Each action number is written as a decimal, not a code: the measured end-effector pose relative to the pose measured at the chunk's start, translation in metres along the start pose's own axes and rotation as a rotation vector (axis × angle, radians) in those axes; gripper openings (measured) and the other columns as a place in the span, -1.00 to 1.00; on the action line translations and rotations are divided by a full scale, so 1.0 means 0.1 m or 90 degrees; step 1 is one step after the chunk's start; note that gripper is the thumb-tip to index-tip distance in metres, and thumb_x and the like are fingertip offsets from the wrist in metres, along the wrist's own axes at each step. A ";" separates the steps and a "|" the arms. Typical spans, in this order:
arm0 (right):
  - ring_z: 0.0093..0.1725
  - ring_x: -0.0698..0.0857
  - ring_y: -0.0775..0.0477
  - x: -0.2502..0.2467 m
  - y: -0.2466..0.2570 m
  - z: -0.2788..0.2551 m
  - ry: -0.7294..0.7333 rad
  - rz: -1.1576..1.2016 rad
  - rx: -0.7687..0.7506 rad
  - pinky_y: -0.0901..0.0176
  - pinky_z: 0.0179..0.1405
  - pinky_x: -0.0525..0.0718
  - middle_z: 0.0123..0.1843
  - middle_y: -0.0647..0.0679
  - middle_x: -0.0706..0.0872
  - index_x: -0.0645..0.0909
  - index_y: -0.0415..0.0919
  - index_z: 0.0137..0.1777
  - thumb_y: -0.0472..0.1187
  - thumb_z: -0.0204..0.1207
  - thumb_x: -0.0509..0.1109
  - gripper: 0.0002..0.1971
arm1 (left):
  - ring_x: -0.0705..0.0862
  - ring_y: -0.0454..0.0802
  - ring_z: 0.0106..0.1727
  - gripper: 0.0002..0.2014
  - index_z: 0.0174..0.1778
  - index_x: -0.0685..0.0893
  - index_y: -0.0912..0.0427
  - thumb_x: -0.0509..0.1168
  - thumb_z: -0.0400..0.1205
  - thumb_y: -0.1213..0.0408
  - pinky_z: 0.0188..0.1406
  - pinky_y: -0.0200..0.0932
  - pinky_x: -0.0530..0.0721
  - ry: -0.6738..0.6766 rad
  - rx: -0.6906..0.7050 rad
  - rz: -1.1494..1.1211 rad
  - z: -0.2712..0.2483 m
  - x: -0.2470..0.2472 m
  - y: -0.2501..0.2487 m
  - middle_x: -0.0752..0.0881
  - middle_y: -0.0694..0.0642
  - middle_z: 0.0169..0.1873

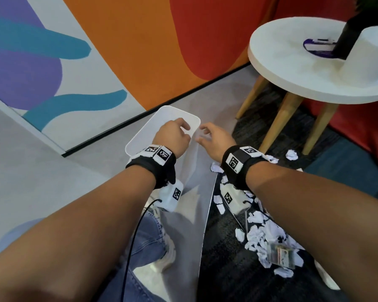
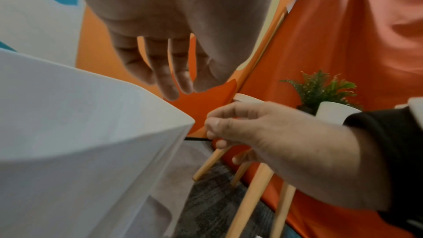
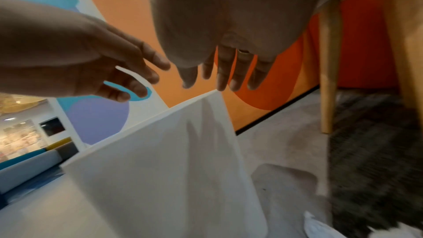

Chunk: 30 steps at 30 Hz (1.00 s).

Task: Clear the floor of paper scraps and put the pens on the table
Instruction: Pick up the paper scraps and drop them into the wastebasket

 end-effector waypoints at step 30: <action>0.31 0.62 -0.26 0.44 -3.34 -1.49 0.309 -0.152 0.495 -0.04 0.25 0.64 0.39 -0.21 0.54 0.44 -0.12 0.45 -0.04 0.44 0.51 -0.41 | 0.62 0.09 -0.15 -0.84 0.11 0.55 0.07 0.30 0.66 0.17 -0.22 -0.12 0.53 0.721 0.063 0.139 -0.79 3.58 -0.30 0.63 0.12 -0.05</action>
Point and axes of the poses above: each hand's wrist, its own z-axis towards the middle knuckle, its own x-axis out of the palm, y = z × x, the point moved 2 cm from there along z, towards the middle knuckle
